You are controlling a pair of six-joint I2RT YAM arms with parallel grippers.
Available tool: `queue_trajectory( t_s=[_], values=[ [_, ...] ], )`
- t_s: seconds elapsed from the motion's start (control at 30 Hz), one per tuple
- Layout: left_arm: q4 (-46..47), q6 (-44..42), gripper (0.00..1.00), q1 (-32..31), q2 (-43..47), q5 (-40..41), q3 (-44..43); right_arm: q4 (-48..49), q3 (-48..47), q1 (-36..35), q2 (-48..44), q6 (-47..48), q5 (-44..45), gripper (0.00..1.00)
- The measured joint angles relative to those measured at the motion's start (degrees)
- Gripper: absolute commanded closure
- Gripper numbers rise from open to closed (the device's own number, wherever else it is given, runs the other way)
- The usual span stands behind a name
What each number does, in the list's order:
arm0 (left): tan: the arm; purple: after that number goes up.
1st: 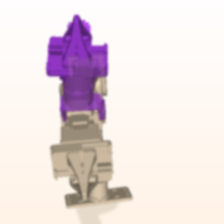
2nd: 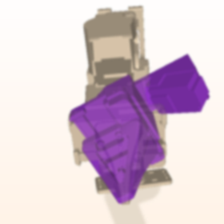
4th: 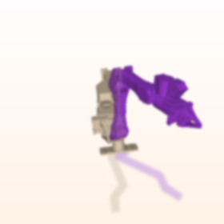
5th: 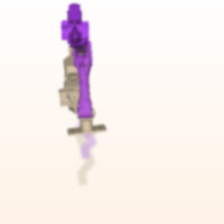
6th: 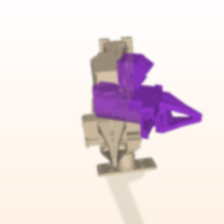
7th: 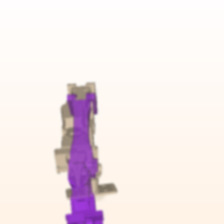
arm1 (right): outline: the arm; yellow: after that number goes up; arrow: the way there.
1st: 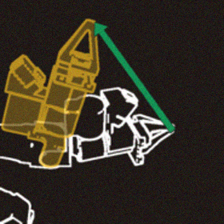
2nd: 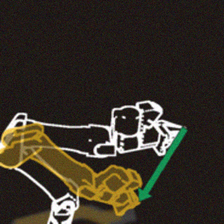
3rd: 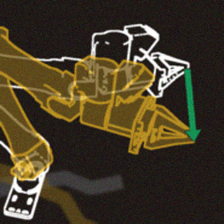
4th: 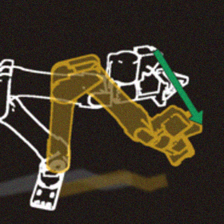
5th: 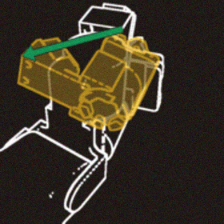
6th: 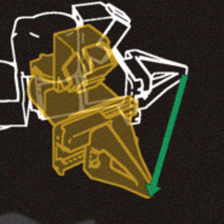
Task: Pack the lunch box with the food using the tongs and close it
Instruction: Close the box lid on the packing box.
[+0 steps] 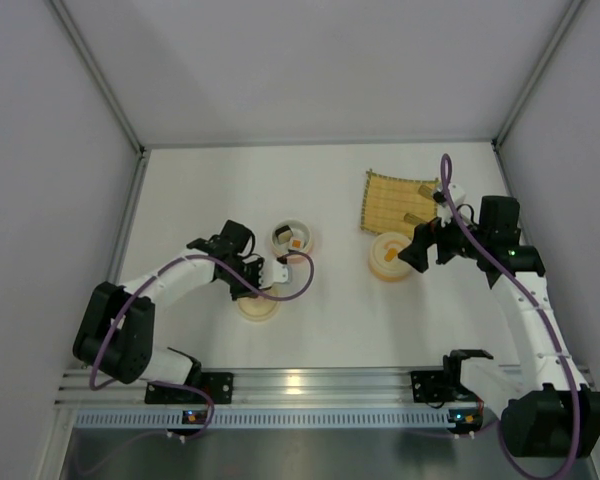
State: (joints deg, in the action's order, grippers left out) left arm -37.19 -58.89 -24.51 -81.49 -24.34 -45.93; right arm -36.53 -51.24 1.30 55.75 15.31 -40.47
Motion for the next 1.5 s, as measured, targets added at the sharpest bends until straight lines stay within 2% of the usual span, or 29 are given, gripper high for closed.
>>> queue_trajectory(
  t_s=[0.07, 0.2, 0.3, 0.43, 0.53, 0.67, 0.8, 0.9, 1.0, 1.13, 1.5],
  values=[
    [-0.02, 0.46, 0.99, -0.42, 0.00, 0.20, 0.00, 0.00, 0.00, 0.02, -0.02, 0.00, 0.00, 0.01],
    [-0.68, 2.36, 1.00, -1.16, 0.00, 1.07, -0.48, 0.02, 0.00, 0.02, -0.50, 0.00, -0.04, 0.01],
    [-4.44, 7.19, 1.00, -1.64, -0.02, 2.43, -3.69, 0.04, 0.15, 0.02, -0.90, -0.02, -0.04, 0.01],
    [-11.45, 19.34, 1.00, -1.92, -1.44, 4.68, -17.22, 0.00, 0.22, 0.02, -1.05, -0.04, -0.02, 0.01],
    [-11.56, 28.89, 1.00, -1.90, -2.38, 6.10, -27.78, 0.00, 0.22, 0.02, -1.05, -0.04, 0.02, 0.01],
    [-10.29, 42.80, 1.00, -2.05, -3.02, 10.75, -35.93, 0.02, 0.22, 0.02, -0.94, -0.04, 0.04, 0.01],
    [-10.45, 56.85, 1.00, -2.51, -11.02, 18.82, -45.86, 0.02, 0.22, 0.02, -0.81, -0.07, 0.09, 0.01],
    [-10.16, 63.47, 1.00, -2.89, -18.47, 24.46, -51.39, 0.00, 0.22, 0.02, -0.61, -0.09, 0.24, 0.01],
    [-10.34, 67.54, 1.00, -3.93, -24.87, 30.29, -53.44, 0.02, 0.22, 0.02, -0.52, -0.09, 0.61, 0.01],
    [-11.78, 71.95, 1.00, -5.20, -30.03, 34.21, -53.57, 0.02, 0.22, 0.09, -0.52, -0.09, 1.11, 0.00],
    [-12.24, 79.82, 1.00, -5.88, -31.47, 37.90, -52.96, 0.04, 0.26, 0.44, -0.52, -0.13, 1.44, 0.01]
  ],
)
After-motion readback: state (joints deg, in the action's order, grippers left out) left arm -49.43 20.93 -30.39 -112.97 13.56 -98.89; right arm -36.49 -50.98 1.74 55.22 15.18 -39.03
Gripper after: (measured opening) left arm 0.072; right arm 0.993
